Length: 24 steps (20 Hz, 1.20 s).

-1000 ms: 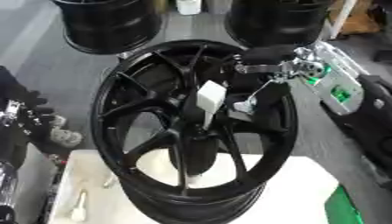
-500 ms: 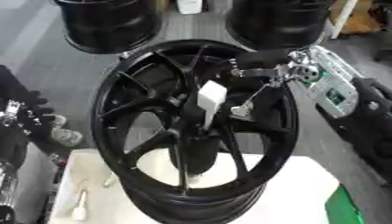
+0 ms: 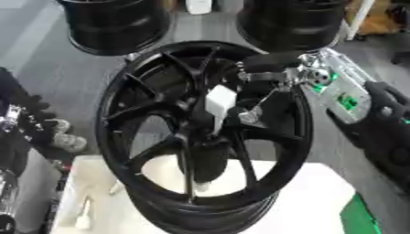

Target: Pull the pin out of the wheel hub.

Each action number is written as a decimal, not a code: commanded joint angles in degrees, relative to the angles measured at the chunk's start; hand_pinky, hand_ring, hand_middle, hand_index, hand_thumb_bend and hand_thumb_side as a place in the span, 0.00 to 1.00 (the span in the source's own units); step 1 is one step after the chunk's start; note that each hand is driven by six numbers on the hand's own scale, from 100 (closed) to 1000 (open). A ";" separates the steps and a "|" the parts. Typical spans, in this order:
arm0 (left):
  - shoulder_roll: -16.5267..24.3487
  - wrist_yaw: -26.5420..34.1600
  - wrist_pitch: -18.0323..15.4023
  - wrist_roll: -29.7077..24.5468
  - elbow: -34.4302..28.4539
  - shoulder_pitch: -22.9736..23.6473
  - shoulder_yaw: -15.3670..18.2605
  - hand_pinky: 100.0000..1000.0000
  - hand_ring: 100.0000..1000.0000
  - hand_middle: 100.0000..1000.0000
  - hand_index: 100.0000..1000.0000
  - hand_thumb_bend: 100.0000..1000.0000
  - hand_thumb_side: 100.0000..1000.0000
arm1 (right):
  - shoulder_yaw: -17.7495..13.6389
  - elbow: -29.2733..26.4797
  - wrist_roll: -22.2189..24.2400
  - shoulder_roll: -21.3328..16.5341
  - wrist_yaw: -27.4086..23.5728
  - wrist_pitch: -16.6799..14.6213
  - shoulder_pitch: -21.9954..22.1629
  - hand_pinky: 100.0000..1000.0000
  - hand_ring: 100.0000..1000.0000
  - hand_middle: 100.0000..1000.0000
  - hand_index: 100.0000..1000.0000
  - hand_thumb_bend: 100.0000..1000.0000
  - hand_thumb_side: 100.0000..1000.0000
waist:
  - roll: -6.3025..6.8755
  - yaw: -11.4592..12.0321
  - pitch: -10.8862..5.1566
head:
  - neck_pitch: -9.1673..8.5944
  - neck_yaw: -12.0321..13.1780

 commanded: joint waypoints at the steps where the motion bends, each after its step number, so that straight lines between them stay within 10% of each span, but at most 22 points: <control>1: 0.77 -0.05 -0.08 0.06 -1.25 -0.68 0.09 0.61 0.57 0.57 0.71 0.50 0.59 | -0.39 -1.00 13.16 -0.47 -0.37 -12.76 -1.29 0.73 0.62 0.88 0.92 0.00 0.32 | 0.08 0.09 -0.40 | -0.11 -0.03; 24: 0.72 -0.07 -0.05 0.22 -1.23 -0.89 0.03 0.61 0.57 0.57 0.71 0.50 0.59 | -1.76 -1.07 13.16 1.06 -6.80 -8.20 -1.46 0.70 0.58 0.83 0.48 0.00 0.18 | 0.13 0.12 -0.42 | -0.11 -0.02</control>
